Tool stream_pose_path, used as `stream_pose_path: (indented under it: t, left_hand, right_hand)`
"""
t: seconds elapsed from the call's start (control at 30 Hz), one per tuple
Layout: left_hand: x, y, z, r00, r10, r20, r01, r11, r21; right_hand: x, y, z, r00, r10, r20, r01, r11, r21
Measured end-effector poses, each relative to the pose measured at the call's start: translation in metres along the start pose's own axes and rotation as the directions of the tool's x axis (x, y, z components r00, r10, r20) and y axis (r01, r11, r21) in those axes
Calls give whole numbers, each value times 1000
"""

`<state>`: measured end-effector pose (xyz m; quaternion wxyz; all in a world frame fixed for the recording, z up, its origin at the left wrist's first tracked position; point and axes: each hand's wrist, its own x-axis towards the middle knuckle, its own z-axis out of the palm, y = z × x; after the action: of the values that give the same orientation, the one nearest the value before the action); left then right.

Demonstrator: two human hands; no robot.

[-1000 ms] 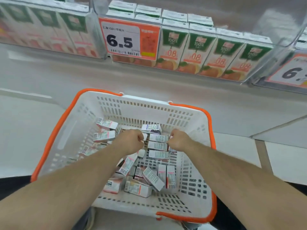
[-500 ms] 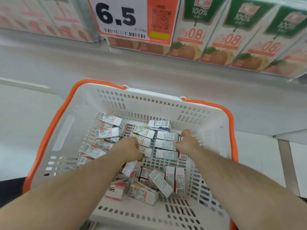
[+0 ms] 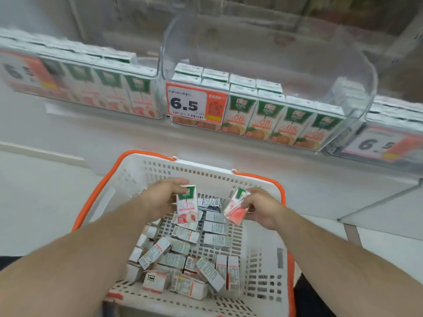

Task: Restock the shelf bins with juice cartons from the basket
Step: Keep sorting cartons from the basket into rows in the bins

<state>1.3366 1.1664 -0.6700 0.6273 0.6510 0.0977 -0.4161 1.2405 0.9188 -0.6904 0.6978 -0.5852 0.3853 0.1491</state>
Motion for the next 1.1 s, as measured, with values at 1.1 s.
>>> stream_pose_path:
  t: [1.1]
  left_hand:
    - [-132, 149, -45, 704, 450, 550, -702, 559, 442]
  right_hand:
    - [-175, -162, 132, 640, -607, 472, 700, 713, -32]
